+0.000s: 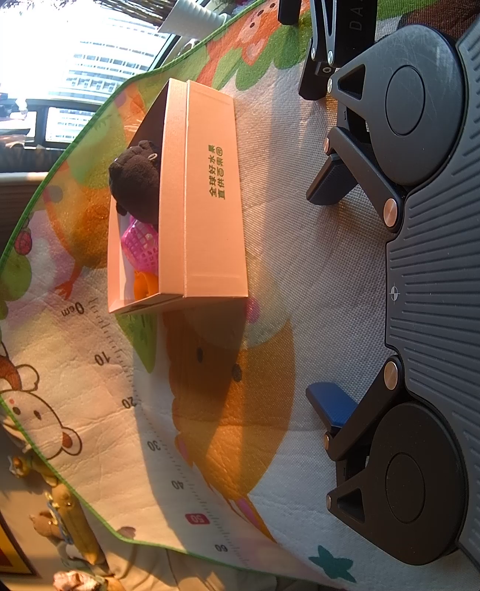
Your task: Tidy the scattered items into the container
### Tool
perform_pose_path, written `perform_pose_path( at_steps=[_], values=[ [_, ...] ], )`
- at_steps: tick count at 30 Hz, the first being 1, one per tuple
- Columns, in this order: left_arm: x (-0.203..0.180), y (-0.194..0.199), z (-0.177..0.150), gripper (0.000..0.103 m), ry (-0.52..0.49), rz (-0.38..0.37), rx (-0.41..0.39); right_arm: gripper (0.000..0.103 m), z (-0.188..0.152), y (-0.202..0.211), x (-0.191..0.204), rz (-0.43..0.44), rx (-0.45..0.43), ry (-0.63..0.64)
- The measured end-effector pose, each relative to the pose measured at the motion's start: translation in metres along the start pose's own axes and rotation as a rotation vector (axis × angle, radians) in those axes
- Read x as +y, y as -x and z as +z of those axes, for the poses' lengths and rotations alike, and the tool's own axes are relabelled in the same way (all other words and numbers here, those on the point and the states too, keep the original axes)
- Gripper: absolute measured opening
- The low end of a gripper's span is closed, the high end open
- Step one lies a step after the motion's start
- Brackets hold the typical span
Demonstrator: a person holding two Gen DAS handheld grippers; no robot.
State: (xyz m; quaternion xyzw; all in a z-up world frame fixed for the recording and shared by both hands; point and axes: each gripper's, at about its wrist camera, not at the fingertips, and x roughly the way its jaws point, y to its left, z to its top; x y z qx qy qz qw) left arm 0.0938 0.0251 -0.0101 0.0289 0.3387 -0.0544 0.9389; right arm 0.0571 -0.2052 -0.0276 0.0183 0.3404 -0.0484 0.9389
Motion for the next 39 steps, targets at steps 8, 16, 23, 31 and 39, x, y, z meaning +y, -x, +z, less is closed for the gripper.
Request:
perform_pose_path(
  at_steps=[8,16,23,31,39],
  values=[
    [0.0008,0.0004,-0.0001,0.103,0.006,-0.002,0.0,0.103,-0.0002,-0.0003,-0.0001,0.0,0.0,0.0],
    [-0.0015,0.0064,0.001,0.103,0.023,-0.002,0.04,0.103,-0.0003,-0.0005,-0.0002,0.0,0.0,0.0],
    [-0.0015,0.0067,-0.0014,0.103,0.023,0.002,0.025,0.103,-0.0003,-0.0006,-0.0002,0.0,0.0,0.0],
    [-0.0021,0.0066,-0.0016,0.103,0.025,0.002,0.023,0.103,-0.0003,-0.0005,0.0001,0.0,0.0,0.0],
    [-0.0031,0.0058,0.0001,0.103,0.014,0.004,0.036,0.103,-0.0003,-0.0005,0.0002,0.0,0.0,0.0]
  ],
)
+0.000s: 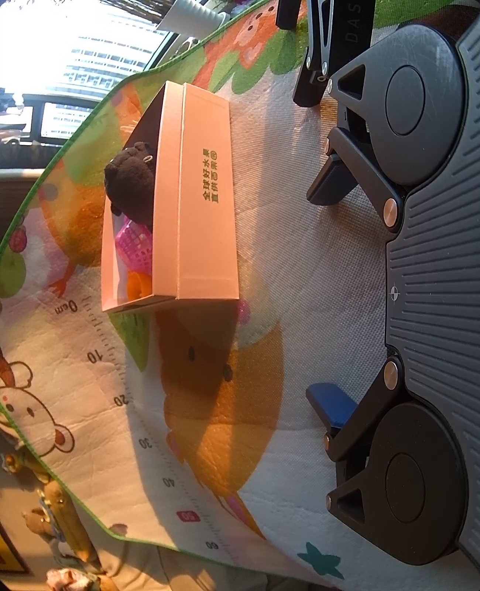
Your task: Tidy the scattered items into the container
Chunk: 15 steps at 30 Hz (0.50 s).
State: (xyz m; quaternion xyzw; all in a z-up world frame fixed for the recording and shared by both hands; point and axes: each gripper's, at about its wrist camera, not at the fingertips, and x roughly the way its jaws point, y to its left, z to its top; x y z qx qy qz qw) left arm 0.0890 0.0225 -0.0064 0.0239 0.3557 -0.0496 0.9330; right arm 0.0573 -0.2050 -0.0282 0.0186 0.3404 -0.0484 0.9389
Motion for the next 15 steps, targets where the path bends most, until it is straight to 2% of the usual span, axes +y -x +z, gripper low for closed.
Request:
perform_pose_path(
  at_steps=[15],
  values=[
    [0.003,-0.0006,0.0014,0.103,-0.02,-0.029,0.014,0.103,0.0,-0.0002,0.0002,0.0,0.0,0.0]
  ],
)
